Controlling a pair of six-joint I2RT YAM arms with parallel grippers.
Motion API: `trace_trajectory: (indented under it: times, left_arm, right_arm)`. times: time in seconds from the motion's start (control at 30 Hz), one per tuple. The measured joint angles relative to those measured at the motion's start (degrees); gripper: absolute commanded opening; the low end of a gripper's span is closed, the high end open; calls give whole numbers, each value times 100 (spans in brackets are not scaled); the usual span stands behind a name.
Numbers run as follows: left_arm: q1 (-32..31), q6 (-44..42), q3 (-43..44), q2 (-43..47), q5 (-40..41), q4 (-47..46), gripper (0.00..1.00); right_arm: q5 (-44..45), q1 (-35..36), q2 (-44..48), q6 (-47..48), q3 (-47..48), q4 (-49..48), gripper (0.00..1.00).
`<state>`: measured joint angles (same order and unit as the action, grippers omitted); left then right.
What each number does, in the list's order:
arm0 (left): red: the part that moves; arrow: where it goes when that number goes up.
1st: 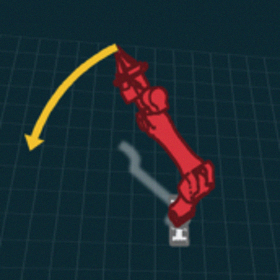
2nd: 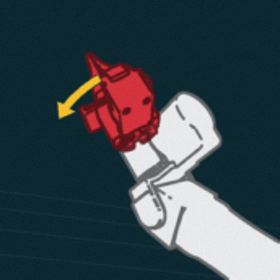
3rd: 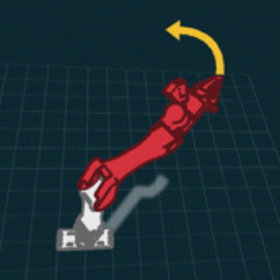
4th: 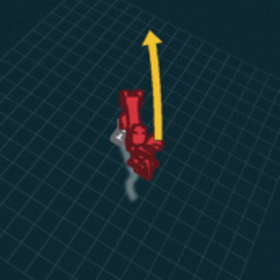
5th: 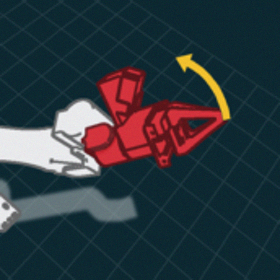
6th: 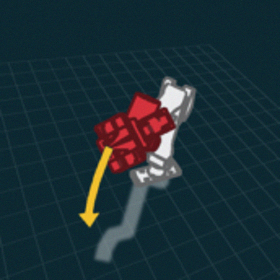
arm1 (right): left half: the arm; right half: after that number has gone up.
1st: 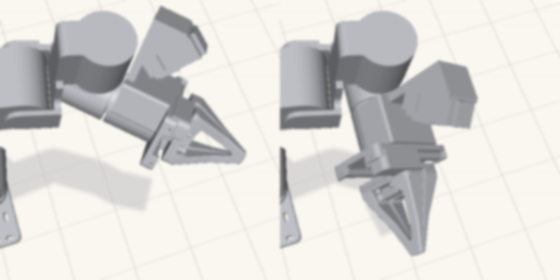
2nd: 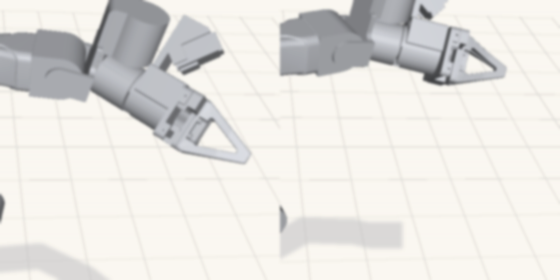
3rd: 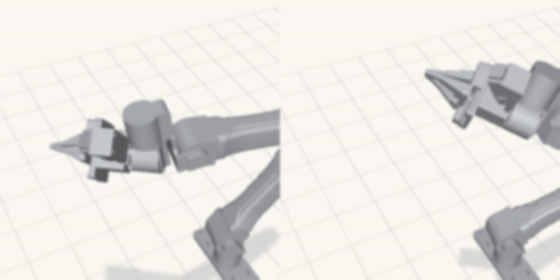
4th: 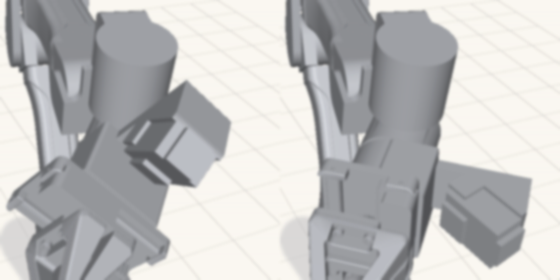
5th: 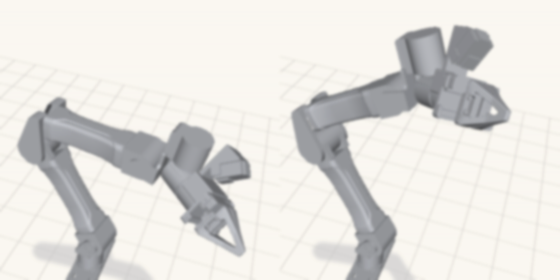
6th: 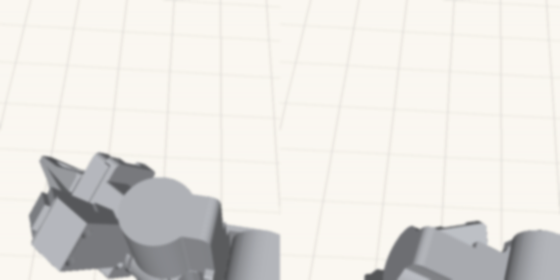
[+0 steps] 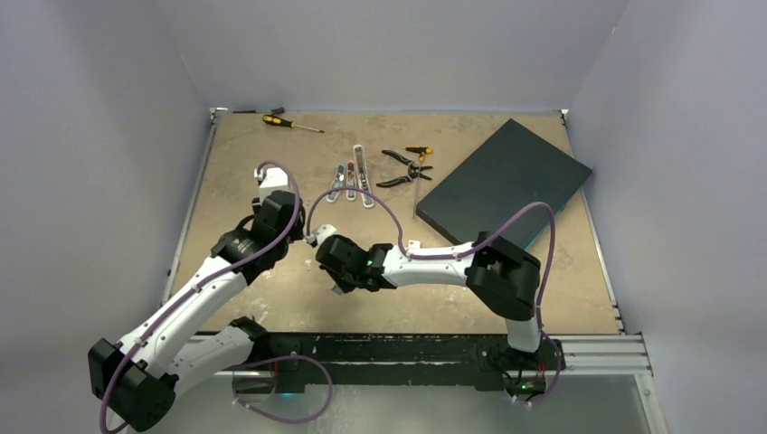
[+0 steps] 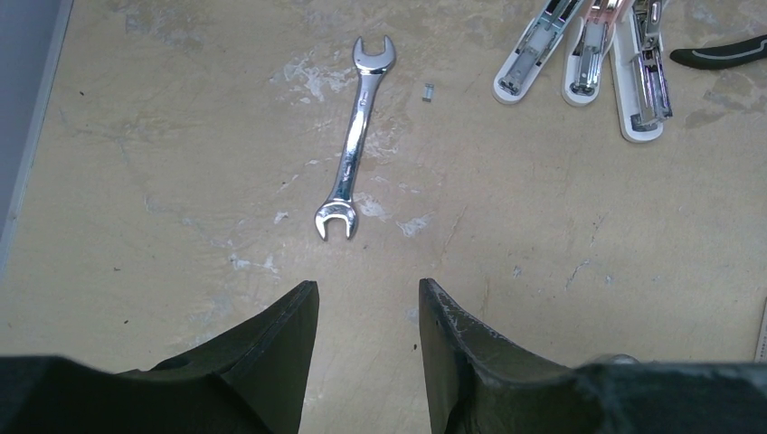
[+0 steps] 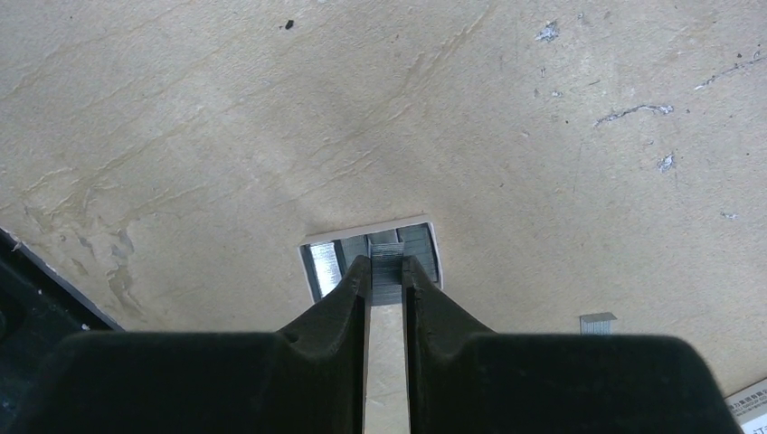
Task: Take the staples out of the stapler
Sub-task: Adjust the staple in the staple box.
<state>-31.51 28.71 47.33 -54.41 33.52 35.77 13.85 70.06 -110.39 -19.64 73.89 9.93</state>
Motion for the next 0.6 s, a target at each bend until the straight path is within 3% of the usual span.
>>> trace_trajectory:
  times: [0.6]
  left_arm:
    - [0, 50, -26, 431, 232, -35, 44]
  right_arm:
    - [-289, 195, 0, 317, -31, -254, 17]
